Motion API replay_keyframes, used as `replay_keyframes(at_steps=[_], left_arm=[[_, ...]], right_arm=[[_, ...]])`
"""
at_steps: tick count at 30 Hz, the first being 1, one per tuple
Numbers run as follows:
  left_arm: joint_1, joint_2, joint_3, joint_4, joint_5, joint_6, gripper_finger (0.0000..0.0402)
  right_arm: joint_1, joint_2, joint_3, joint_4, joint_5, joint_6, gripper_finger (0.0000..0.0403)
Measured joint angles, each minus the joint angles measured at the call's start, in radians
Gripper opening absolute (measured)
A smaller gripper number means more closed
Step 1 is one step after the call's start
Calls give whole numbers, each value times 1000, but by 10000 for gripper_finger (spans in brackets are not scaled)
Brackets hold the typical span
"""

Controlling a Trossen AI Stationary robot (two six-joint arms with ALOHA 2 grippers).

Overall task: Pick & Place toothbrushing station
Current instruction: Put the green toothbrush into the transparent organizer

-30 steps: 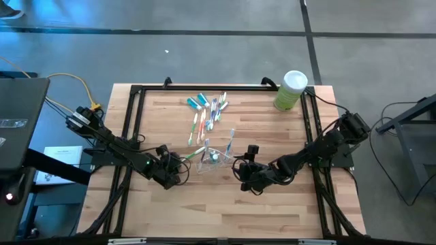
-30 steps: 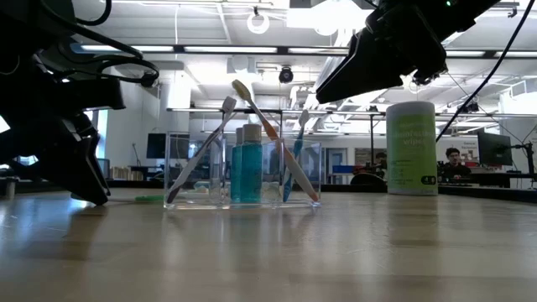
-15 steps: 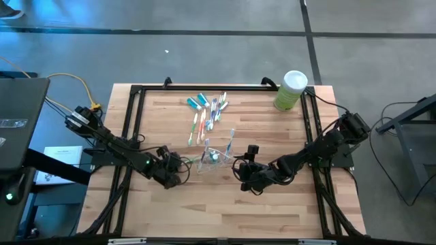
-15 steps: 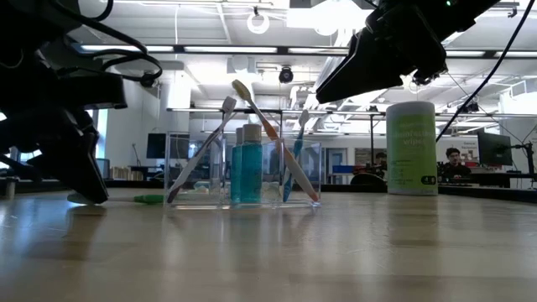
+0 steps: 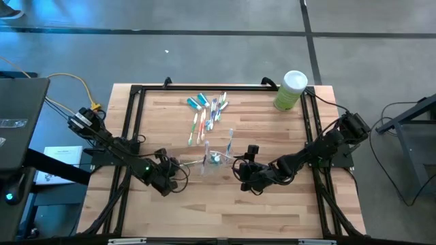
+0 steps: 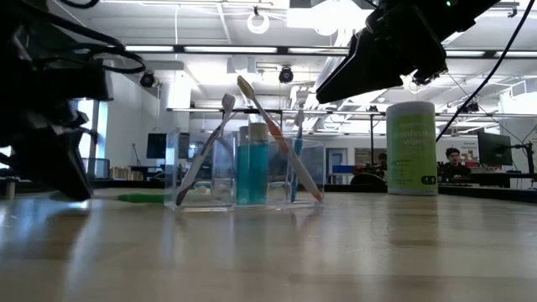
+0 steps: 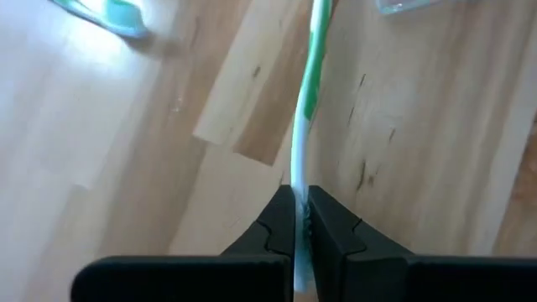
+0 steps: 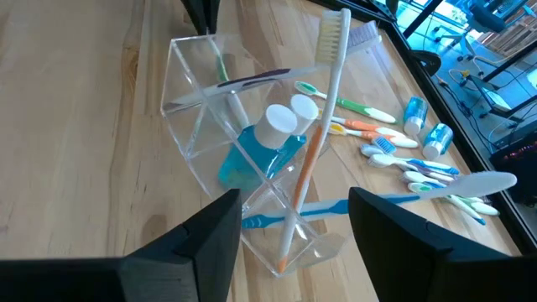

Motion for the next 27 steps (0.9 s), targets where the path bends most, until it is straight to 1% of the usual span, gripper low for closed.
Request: replay_keyframes(at_steps=[7, 13, 18, 21, 24, 27], left_arm=[[-35, -1, 132, -250, -130, -81, 4], [-81, -2, 256, -493, -215, -153, 3], [-122, -3, 362, -758, -249, -268, 3], [-151, -3, 419, -896, -251, -352, 3], [-185, -3, 462, -954, -260, -391, 3], [-220, -3, 493, -949, -296, -375, 3]], right_arm=[[0, 0, 0, -1, 0, 0, 212], [0, 0, 0, -2, 0, 0, 212], [0, 0, 0, -2, 0, 0, 212], [0, 0, 0, -2, 0, 0, 212], [0, 0, 0, -3, 0, 0, 212], [0, 0, 0, -2, 0, 0, 212]])
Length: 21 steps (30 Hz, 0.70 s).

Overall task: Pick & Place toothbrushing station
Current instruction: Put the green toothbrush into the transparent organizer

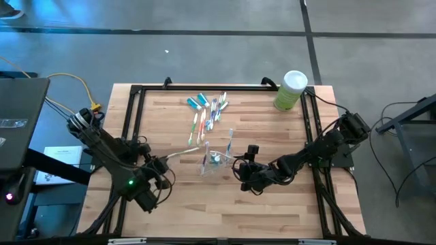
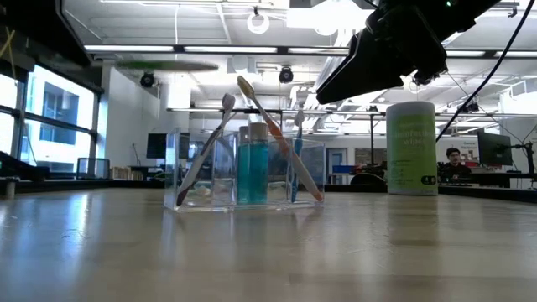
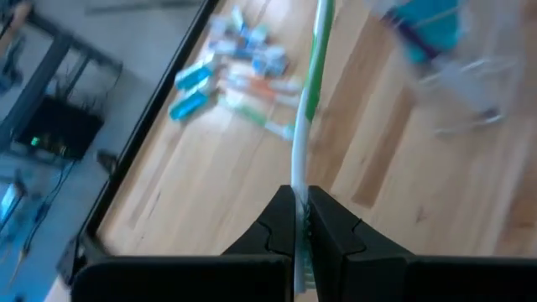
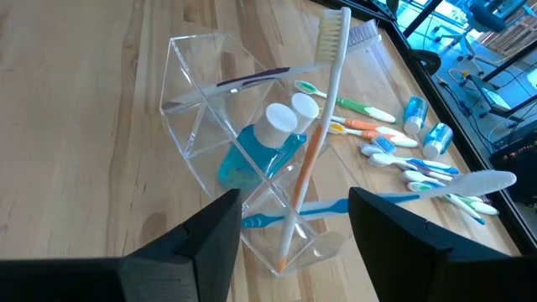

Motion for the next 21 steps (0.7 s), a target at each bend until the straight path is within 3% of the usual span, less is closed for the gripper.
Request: replay_keyframes(at_steps=[4, 7, 13, 17, 21], left_arm=[[-55, 0, 33, 20, -64, 71, 3], [-108, 0, 46, 113, -147, 239, 3], [-173, 33, 47, 484, -383, 937, 3], [-148, 118, 46, 683, -426, 1446, 3], [-102, 227, 46, 836, -481, 1781, 7]], right_arm=[[1, 0, 0, 0, 0, 0, 212], [10, 0, 0, 6, 2, -8, 212], [30, -8, 0, 61, 10, -57, 212], [46, -35, 0, 95, 8, -85, 212], [69, -85, 0, 146, -58, -85, 212]])
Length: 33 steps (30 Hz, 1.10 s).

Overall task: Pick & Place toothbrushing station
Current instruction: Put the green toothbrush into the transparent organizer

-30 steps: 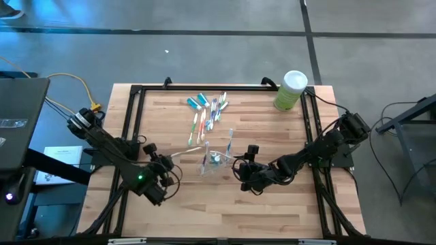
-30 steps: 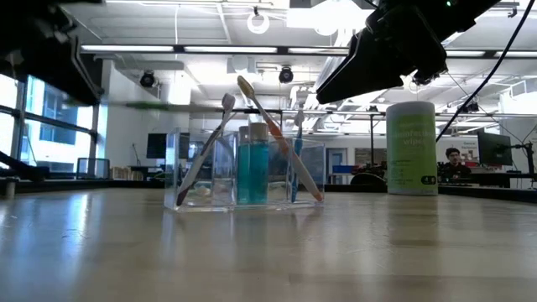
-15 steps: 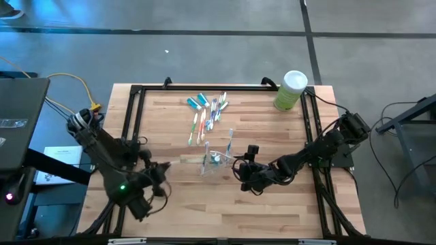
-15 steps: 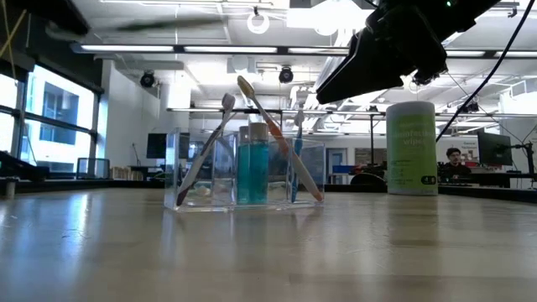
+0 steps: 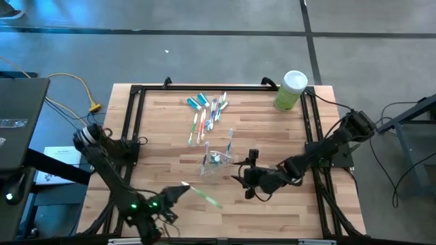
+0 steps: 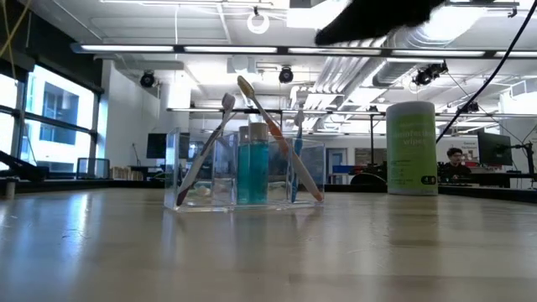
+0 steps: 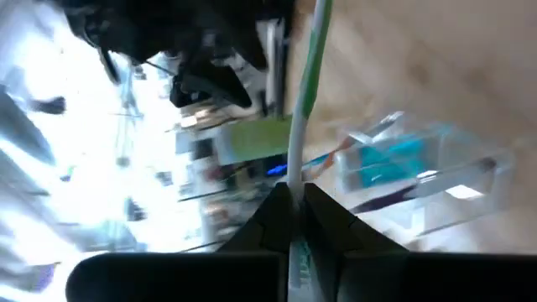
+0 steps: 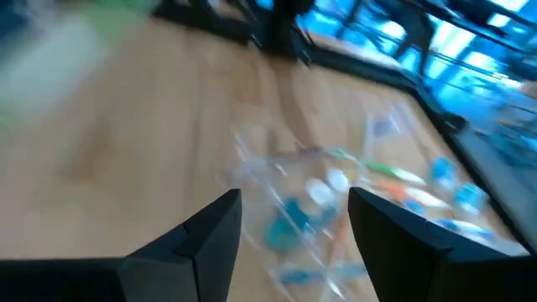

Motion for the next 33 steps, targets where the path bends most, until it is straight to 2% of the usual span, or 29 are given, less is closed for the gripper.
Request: replay_keyframes(at_steps=[4, 8, 15, 19, 22, 28, 33], left_arm=[[55, 88, 0, 119, -180, 262, 8], [118, 116, 0, 203, -176, 386, 10], [180, 119, 0, 367, -117, 550, 11], [196, 118, 0, 478, -15, 658, 11], [209, 117, 0, 573, -5, 725, 11], [245, 117, 0, 629, 40, 800, 12], [266, 117, 0, 678, 63, 851, 12]], right_arm=[[3, -40, 1, 112, -178, 18, 212], [-16, -39, 0, 181, -332, 27, 212], [-79, -5, 0, 212, -309, 32, 212], [-119, 23, 0, 243, -353, 33, 212], [-134, 39, 0, 251, -400, 35, 212], [-143, 75, 0, 269, -485, 104, 212], [-155, 83, 0, 268, -481, 110, 212]])
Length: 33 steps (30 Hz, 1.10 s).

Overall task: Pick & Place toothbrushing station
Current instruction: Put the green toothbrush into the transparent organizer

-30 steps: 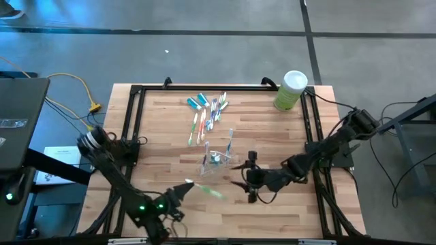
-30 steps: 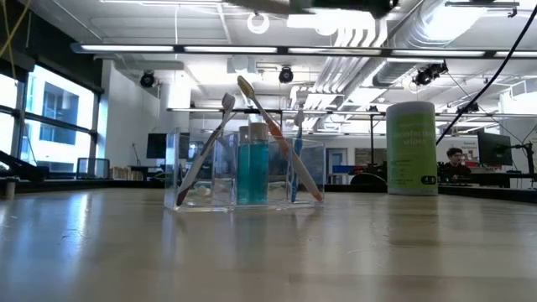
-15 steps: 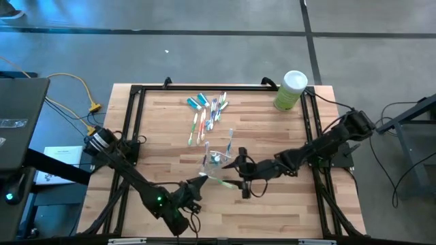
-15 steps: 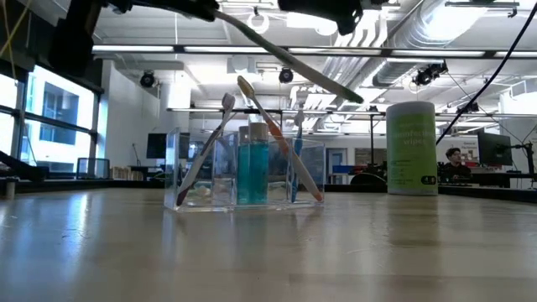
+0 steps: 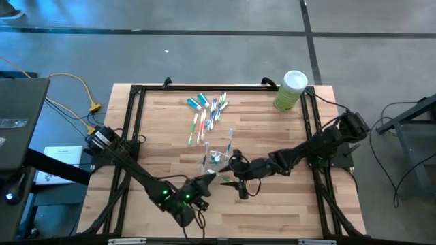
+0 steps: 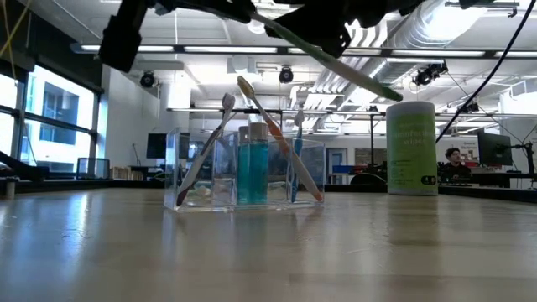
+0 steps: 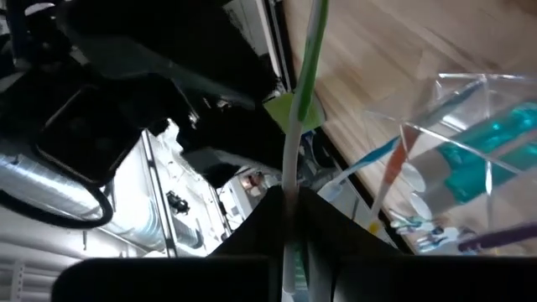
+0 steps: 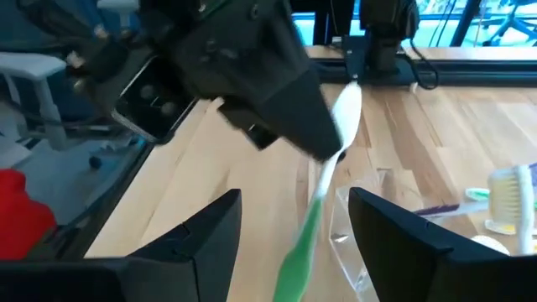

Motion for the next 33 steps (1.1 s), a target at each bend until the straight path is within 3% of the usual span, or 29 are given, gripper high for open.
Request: replay_keyframes(at_steps=[12, 16, 23, 33], left_arm=[[2, 0, 0, 98, 37, 73, 12], [2, 0, 0, 96, 36, 75, 12], [3, 0, 0, 93, 33, 77, 12], [2, 0, -1, 105, 86, 27, 34]], right_arm=[[-13, 0, 0, -29, 0, 27, 205], [-13, 0, 0, -28, -6, 17, 159], [-14, 0, 0, -31, 2, -41, 24], [-14, 0, 0, -38, -7, -62, 16]])
